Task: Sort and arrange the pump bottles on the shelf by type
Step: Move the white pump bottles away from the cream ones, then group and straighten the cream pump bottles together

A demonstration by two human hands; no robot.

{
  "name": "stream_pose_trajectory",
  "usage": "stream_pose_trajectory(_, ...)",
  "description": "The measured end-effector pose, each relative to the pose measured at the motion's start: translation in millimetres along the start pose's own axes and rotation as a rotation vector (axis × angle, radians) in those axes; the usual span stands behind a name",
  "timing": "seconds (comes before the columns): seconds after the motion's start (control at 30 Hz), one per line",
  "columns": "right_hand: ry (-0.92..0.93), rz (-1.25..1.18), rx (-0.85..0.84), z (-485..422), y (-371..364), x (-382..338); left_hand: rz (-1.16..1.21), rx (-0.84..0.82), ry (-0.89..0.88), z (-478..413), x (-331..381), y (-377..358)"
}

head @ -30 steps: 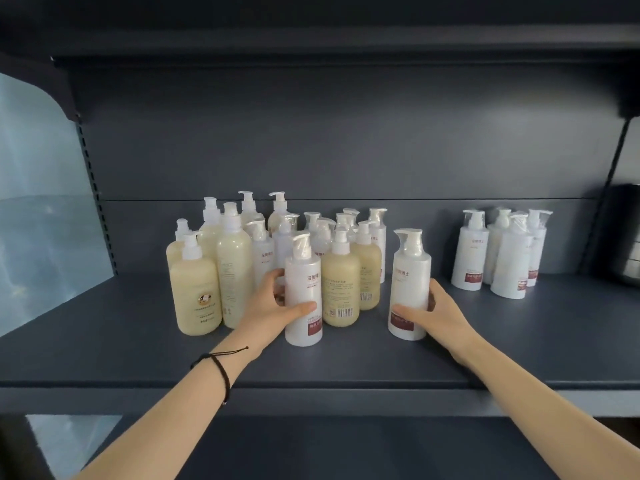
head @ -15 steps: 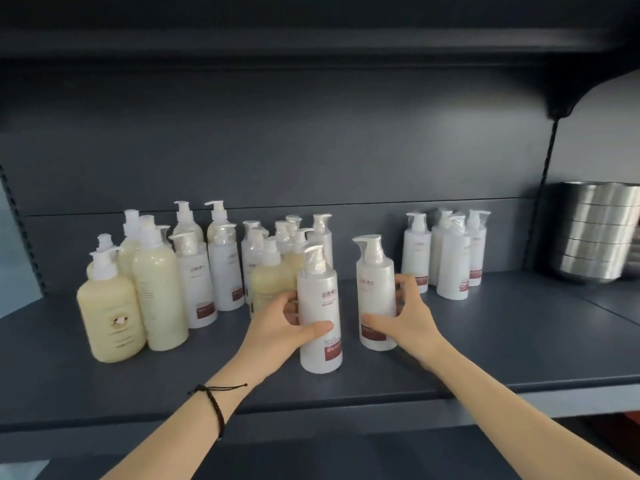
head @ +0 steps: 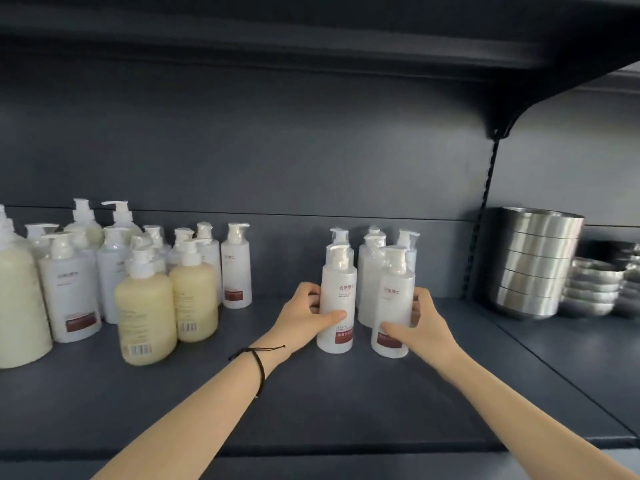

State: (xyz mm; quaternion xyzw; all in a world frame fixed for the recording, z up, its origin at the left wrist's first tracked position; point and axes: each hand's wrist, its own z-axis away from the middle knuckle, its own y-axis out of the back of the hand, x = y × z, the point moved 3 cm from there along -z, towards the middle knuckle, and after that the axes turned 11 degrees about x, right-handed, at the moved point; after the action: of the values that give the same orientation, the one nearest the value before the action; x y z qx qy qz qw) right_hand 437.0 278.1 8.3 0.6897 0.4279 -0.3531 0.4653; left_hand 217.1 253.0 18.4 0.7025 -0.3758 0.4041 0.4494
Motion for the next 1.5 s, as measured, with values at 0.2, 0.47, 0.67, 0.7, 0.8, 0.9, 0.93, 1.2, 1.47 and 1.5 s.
stream_pose_trajectory(0.2,0.006,0.068,0.030,-30.7,9.4,14.0,-0.034,0.091,0.008,-20.0,2.4,-27.9)
stream_pose_trajectory(0.47,0.003,0.078,0.036,-51.6,15.1,23.9,-0.042,0.137,-0.014,-42.1,5.2,-48.6)
stream_pose_trajectory(0.67,-0.001,0.047,0.051,-47.2,17.7,27.7,-0.066,0.246,0.019,-45.6,-2.0,-52.0)
stream_pose_trajectory(0.7,-0.005,0.040,0.058,-45.3,17.5,27.8,-0.075,0.251,0.017,-44.8,-3.0,-51.1)
stream_pose_trajectory(0.8,-0.010,0.037,0.089,-40.7,16.4,28.4,-0.121,0.233,0.027,-39.1,-5.2,-44.5)
stream_pose_trajectory(0.9,-0.013,0.045,0.118,-34.7,14.1,26.8,-0.220,0.190,-0.007,-28.6,-10.8,-27.9)
stream_pose_trajectory(0.93,-0.009,0.053,0.122,-32.7,12.9,26.2,-0.264,0.168,-0.030,-25.0,-12.8,-20.0)
stream_pose_trajectory(1.2,0.005,0.146,0.333,-0.8,-2.1,2.9,-0.595,0.080,-0.224,18.9,-29.5,70.7)
stream_pose_trajectory(1.47,0.257,0.165,0.093,45.1,-94.9,-68.3,-0.699,0.076,-0.210,52.4,-51.5,172.8)
stream_pose_trajectory(1.5,0.260,0.158,0.064,50.1,-107.5,-75.3,-0.721,0.060,-0.216,56.5,-51.4,182.0)
